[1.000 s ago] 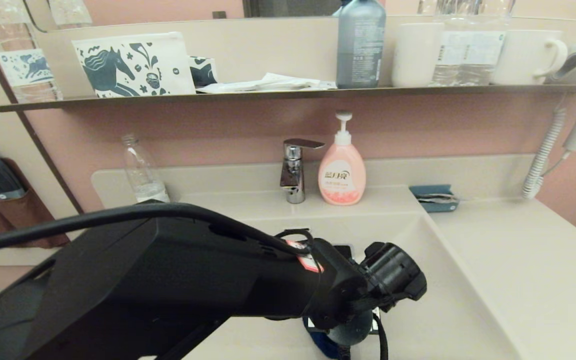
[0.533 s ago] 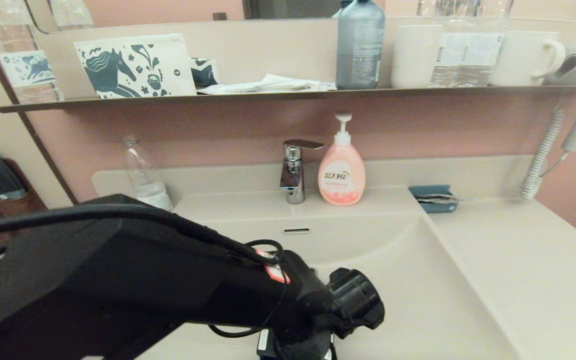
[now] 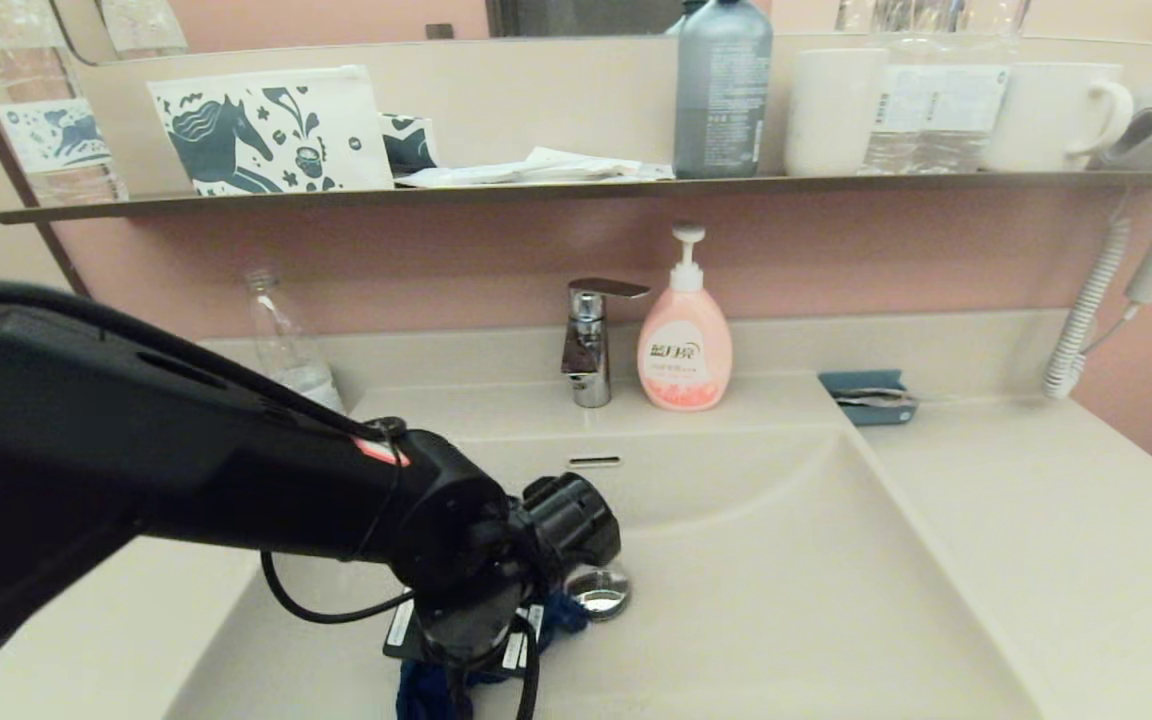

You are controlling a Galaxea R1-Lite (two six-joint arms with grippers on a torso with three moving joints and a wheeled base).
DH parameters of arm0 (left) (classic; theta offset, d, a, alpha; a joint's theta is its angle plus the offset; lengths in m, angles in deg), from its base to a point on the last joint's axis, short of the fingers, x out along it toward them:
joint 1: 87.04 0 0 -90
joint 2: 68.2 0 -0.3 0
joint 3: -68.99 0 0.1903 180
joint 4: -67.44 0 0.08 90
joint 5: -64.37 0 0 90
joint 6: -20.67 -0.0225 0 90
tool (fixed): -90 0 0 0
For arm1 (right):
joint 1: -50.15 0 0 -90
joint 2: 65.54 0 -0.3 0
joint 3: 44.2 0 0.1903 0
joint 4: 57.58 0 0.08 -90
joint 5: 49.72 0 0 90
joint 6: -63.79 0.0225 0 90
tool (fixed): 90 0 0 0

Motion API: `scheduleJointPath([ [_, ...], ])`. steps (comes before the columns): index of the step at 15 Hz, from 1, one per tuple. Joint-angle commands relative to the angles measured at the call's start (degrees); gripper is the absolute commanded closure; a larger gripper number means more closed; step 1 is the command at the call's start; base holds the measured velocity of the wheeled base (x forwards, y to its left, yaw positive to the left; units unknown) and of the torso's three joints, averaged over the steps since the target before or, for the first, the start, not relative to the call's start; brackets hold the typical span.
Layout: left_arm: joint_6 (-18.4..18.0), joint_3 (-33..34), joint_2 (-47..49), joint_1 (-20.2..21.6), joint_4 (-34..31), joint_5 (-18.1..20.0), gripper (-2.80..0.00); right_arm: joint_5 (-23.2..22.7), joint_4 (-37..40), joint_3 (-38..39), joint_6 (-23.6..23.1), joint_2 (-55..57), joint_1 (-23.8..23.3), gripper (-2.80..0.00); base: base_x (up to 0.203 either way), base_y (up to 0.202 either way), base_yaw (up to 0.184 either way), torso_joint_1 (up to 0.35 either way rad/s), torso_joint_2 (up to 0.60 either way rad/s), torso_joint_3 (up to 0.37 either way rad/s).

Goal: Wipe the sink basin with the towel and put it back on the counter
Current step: Wipe the sink

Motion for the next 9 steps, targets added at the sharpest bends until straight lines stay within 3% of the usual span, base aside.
scheduleJointPath([
  [1,-3.6,1.0,-1.4,2.0,9.3,-1.2,0.00,0.0,0.0,0.0,0.0,0.0,0.0,0.00,0.000,0.000,0.000,0.000,0.00,0.000],
  [3,-7.9,2.1,2.2,2.6,17.6,-3.7,0.00,0.0,0.0,0.0,0.0,0.0,0.0,0.00,0.000,0.000,0.000,0.000,0.00,0.000],
  [9,-12.3,2.0,14.6,2.3,41.1,-5.7,0.00,0.0,0.0,0.0,0.0,0.0,0.0,0.00,0.000,0.000,0.000,0.000,0.00,0.000],
])
